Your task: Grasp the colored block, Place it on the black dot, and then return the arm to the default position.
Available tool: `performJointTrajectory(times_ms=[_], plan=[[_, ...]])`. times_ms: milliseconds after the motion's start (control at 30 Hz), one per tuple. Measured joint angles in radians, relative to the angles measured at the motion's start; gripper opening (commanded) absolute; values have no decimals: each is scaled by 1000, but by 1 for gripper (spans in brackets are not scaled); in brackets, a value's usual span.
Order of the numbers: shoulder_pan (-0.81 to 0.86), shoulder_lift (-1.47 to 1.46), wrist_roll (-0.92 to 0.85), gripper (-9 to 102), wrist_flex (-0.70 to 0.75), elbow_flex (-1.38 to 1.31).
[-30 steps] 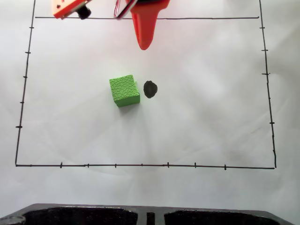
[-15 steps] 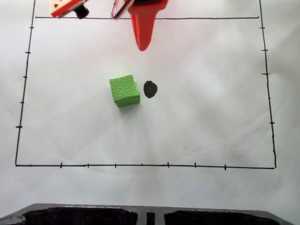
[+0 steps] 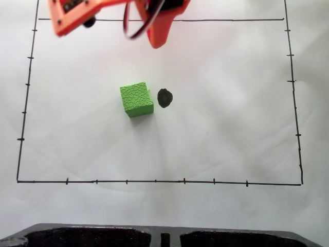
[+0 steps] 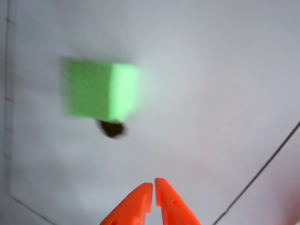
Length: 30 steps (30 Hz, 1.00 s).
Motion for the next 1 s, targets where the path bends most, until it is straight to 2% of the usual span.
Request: performJointTrajectory(times_ms=[367, 600, 833, 1000], plan=[[121, -193, -135, 4, 121, -295], [146, -370, -147, 19, 147, -426], [146, -446, -170, 33, 147, -439], [163, -486, -176, 37, 147, -439]])
